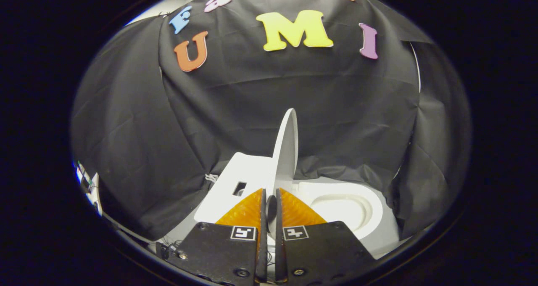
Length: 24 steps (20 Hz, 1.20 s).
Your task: Open the toilet lid.
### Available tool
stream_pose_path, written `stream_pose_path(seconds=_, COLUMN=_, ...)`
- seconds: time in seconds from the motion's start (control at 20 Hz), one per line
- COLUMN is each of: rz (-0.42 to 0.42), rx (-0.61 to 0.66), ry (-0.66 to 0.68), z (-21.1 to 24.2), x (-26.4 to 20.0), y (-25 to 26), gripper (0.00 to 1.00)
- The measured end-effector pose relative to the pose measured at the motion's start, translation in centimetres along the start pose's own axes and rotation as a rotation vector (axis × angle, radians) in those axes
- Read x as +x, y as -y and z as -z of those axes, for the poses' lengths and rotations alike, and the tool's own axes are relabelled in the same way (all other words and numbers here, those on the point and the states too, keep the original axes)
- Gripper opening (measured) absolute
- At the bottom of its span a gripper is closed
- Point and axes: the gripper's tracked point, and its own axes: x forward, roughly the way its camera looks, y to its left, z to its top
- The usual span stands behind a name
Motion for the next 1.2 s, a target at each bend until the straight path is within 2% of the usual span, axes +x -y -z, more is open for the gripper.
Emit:
stream_pose_path(seconds=0.45, rz=-0.024, rx=-0.065, ry=0.012, z=0.5, x=1.2, y=-4.5, gripper=0.11)
stream_pose_path(seconds=1.2, rz=0.017, rx=-0.18, ry=0.014, z=1.7, x=3.4, y=-10.1, gripper=0.11)
